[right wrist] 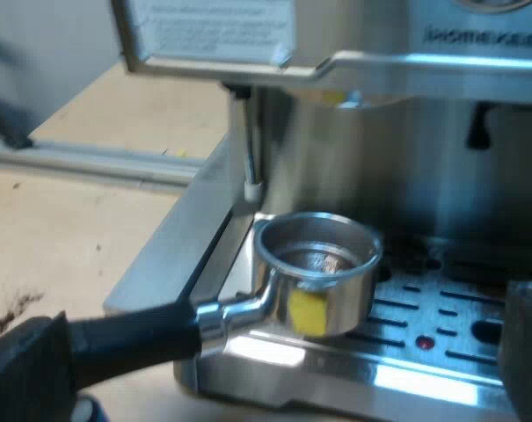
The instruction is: Put the handle in the coffee machine
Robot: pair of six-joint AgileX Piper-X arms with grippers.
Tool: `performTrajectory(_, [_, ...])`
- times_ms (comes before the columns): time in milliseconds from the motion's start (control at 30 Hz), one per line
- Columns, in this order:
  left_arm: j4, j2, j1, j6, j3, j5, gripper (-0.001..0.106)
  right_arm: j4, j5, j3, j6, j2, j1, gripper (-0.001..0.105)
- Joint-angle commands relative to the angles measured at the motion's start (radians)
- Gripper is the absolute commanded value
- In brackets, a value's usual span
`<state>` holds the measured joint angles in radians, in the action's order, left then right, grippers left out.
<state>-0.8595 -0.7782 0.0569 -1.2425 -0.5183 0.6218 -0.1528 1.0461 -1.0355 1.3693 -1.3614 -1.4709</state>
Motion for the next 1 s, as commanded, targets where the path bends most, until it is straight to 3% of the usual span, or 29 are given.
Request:
performTrajectory(33, [0.035,0.018,0.001,0.01,-0.014,0.049,0.0,0.014,0.066,-0.002,-0.005,0.003,0.0,0.103])
performTrajectory(333, [0.076,0.018,0.001,0.01,-0.014,0.049,0.0,0.022,0.064,-0.002,-0.005,-0.001,0.0,0.103])
performTrajectory(467, [0.084,0.018,0.001,0.014,-0.014,0.049,0.0,0.039,-0.02,-0.002,-0.005,-0.017,0.0,0.103])
performTrajectory(667, [0.074,0.01,0.001,0.1,-0.014,0.049,0.0,0.035,-0.019,-0.002,-0.005,-0.018,0.0,0.103])
performTrajectory(867, [0.082,0.01,0.001,0.123,-0.014,0.049,0.0,0.089,-0.035,-0.002,-0.005,-0.026,0.0,0.103])
performTrajectory(900, [0.079,0.01,0.001,0.154,-0.014,0.052,0.0,0.093,-0.041,-0.002,-0.005,-0.027,0.0,0.103])
performTrajectory(933, [0.08,0.01,0.001,0.17,-0.01,0.066,0.0,0.096,-0.045,-0.002,-0.005,-0.028,0.0,0.103])
performTrajectory(1000, [0.084,-0.005,0.001,0.17,-0.008,0.167,0.0,0.105,-0.01,-0.002,-0.003,-0.049,0.002,0.103])
